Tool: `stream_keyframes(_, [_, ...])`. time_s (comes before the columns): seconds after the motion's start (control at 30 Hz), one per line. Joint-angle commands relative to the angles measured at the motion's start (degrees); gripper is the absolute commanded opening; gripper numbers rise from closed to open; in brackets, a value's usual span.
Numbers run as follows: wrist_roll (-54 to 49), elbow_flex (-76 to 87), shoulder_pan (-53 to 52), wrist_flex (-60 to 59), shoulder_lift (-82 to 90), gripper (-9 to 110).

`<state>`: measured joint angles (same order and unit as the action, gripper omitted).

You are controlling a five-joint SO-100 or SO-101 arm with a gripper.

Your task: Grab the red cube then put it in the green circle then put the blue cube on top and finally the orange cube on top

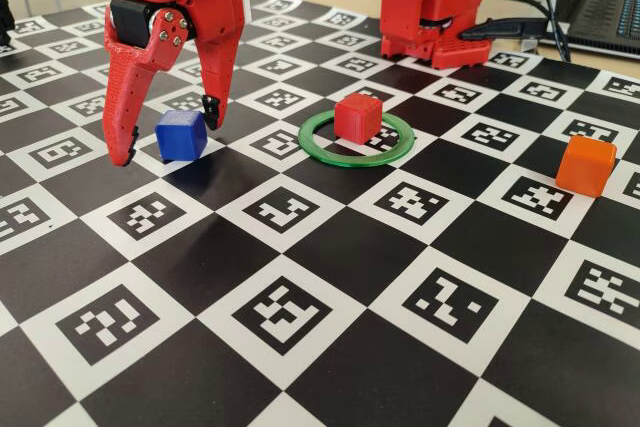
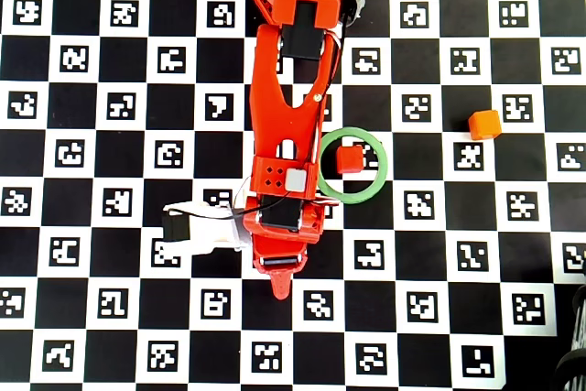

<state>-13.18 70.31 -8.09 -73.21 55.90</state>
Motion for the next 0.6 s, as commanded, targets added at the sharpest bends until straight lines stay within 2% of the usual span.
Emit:
stream_keyframes(0.0, [-0.26,-0.79,0.18,0.53,3.08,49])
stream_keyframes(0.27, [-2.11,-0.7,0.18,0.62,3.08,49])
stream_keyframes(0.57, [-9.76,0.26,0.18,0.88,4.13,49])
